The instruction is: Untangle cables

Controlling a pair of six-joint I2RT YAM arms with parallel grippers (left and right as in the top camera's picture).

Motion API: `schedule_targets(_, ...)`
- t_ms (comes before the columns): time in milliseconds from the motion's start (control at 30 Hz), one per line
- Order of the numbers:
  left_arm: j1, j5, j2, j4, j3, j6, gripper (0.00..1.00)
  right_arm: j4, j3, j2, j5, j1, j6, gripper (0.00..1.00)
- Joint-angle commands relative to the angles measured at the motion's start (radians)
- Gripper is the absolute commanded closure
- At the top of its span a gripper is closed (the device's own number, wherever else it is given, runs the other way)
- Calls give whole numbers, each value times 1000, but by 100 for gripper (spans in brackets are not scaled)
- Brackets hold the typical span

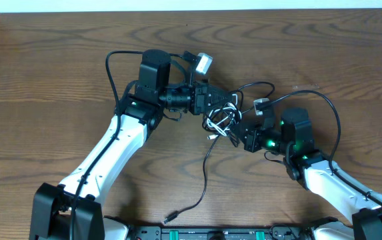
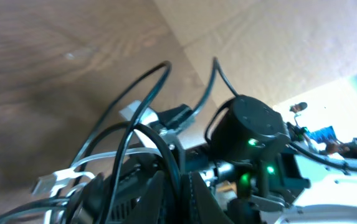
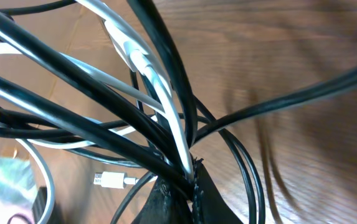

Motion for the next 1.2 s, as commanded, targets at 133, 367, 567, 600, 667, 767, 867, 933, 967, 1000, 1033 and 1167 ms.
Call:
schedule_targets(133,2,-548,-14,-151,-4,-89,93,-124,2,-42,59,-52,11,99)
schedule_targets(367,2,-923,-14,-348,-4,-209,92,-164,2,-180,-194,-100,-104,99)
schedule_targets(567,1,-872,-14,-411,-4,-184,92,-148,2,-324,-260,-154,-138,99)
schedule_targets(600,1,-838,-14,-410,-4,-162,92,-142,2,-341,-260,-159,-137,99)
schedule_targets(667,1,-794,-14,-406,-4,-146,92,-140,2,-362,-260,-161,-137,99)
schedule_targets(767,1,-790,-14,-394,-4,-148,92,-154,2,-367,-286,-159,-137,99)
schedule_targets(867,1,-791,-14,-372,-4,-199,92,-176,2,-367,-346,-159,-166,99)
schedule_targets(933,1,-791,-14,-348,-4,-251,92,-178,2,-367,-407,-157,-217,99)
schedule_targets(967,2,-790,-14,-331,-4,-275,92,-185,2,-367,-426,-154,-241,99)
schedule_targets(1000,1,-787,-14,-306,-4,-297,92,-200,2,-367,-428,-151,-257,99)
schedule_targets(1033,2,-773,-14,-277,-4,-301,92,-227,2,-367,-423,-147,-282,99)
schedule_targets(1167,2,-562,-14,-71,-4,-299,92,-362,2,-364,-320,-129,-332,99)
